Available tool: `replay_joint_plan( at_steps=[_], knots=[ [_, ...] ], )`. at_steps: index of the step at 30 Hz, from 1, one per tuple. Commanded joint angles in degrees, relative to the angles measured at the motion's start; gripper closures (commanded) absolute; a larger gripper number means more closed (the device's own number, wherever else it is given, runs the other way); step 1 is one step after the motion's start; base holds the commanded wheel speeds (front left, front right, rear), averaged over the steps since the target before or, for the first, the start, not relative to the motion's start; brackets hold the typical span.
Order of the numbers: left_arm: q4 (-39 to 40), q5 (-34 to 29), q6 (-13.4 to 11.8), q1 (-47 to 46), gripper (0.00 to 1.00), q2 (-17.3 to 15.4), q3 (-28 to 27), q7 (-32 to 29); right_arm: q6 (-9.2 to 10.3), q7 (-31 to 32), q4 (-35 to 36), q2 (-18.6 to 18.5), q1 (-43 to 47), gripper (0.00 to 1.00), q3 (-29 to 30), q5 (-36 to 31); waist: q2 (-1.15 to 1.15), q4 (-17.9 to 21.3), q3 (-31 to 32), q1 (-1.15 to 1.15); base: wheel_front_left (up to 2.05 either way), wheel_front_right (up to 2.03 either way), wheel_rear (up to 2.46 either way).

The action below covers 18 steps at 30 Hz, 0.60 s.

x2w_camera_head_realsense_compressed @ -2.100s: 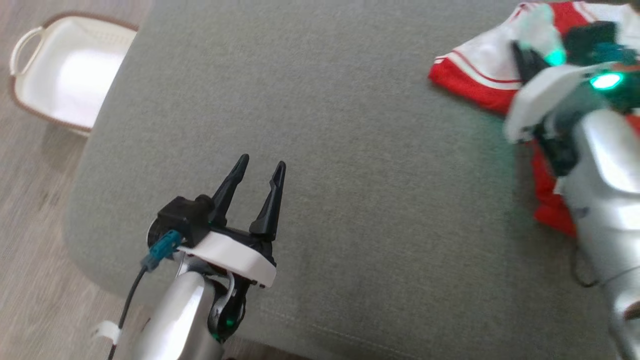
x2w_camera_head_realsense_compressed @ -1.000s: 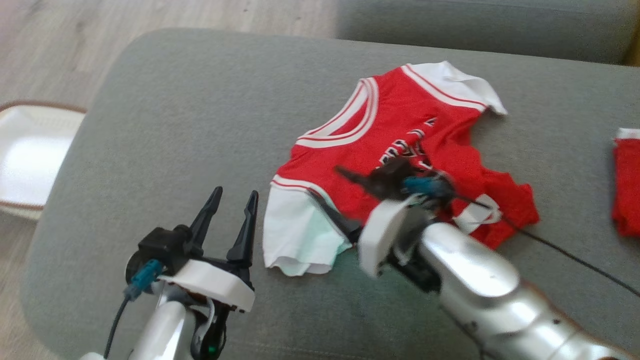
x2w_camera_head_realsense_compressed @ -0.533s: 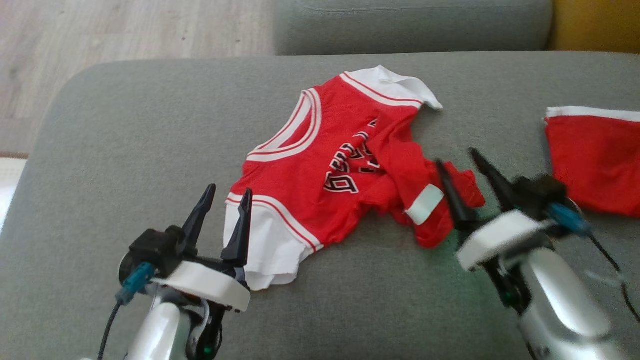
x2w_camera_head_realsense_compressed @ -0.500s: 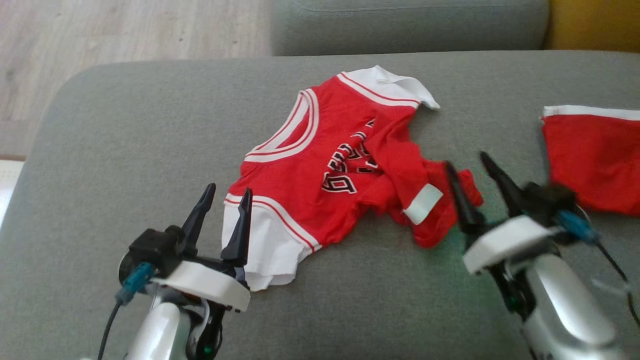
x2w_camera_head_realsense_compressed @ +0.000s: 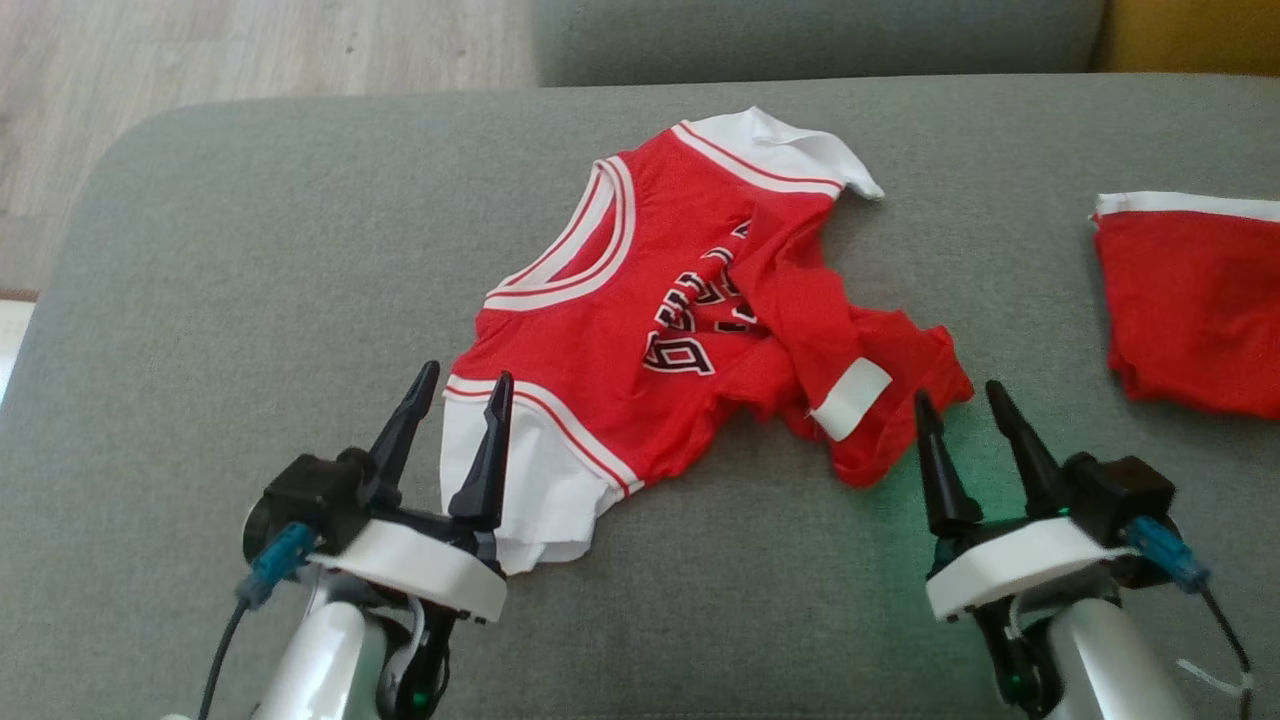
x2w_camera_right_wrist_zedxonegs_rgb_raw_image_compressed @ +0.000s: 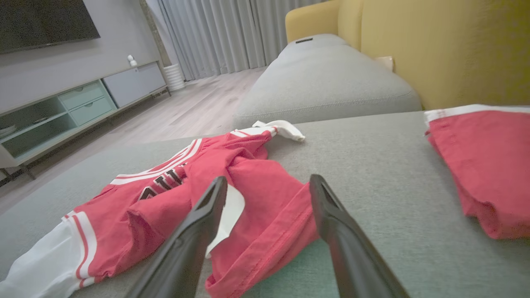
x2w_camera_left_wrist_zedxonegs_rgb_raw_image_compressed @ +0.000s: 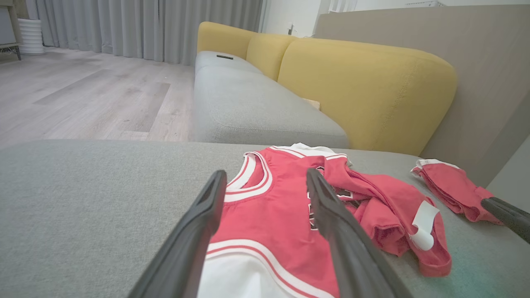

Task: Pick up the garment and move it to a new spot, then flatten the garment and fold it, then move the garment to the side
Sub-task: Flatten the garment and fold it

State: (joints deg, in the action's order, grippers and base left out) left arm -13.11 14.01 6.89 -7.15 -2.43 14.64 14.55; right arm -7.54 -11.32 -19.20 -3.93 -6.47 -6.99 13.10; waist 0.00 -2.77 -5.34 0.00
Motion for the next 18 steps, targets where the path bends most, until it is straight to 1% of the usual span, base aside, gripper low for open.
replay_joint_plan(
  at_steps=[1,7,14,15,16,17,18],
  knots=[
    [1.89,-0.34,0.1,-2.27,0.0,-0.44,-1.25,0.45,0.05,0.66,1.75,0.65,-2.34,0.0,-1.81,0.06,0.0,-0.67,-0.54,0.0,0.0,0.0,0.0],
    [1.22,-0.13,0.24,-2.85,0.0,-0.44,-0.41,0.45,0.05,3.75,-1.53,0.78,-4.93,0.0,-3.68,0.98,0.0,-2.65,-2.05,0.0,0.0,0.0,0.0],
    [0.52,0.05,0.36,-3.6,0.0,-0.44,0.09,0.45,0.05,5.0,-6.57,-0.01,-8.68,0.0,-4.84,3.18,0.0,-4.83,-3.18,0.0,0.0,0.0,0.0],
    [0.44,0.01,0.37,-3.62,0.0,-0.44,0.02,0.45,0.05,5.25,-7.09,-0.17,-9.02,0.16,-5.11,3.75,0.0,-4.98,-3.23,0.0,0.0,0.0,0.0],
    [0.39,-0.03,0.38,-3.61,0.0,-0.44,-0.07,0.45,0.05,5.6,-7.59,-0.33,-9.3,0.44,-5.36,4.23,0.0,-5.09,-3.27,0.0,0.0,0.0,0.0],
    [0.35,-0.05,0.39,-3.61,0.0,-0.44,-0.12,0.45,0.05,5.93,-8.02,-0.52,-9.54,0.79,-5.85,4.66,0.0,-5.2,-3.3,0.0,0.0,0.0,0.0],
    [0.29,-0.07,0.4,-3.62,0.0,-0.44,-0.16,0.45,0.05,6.14,-8.36,-0.71,-9.71,1.0,-6.32,5.09,0.0,-5.28,-3.3,0.0,0.0,0.0,0.0]
  ],
)
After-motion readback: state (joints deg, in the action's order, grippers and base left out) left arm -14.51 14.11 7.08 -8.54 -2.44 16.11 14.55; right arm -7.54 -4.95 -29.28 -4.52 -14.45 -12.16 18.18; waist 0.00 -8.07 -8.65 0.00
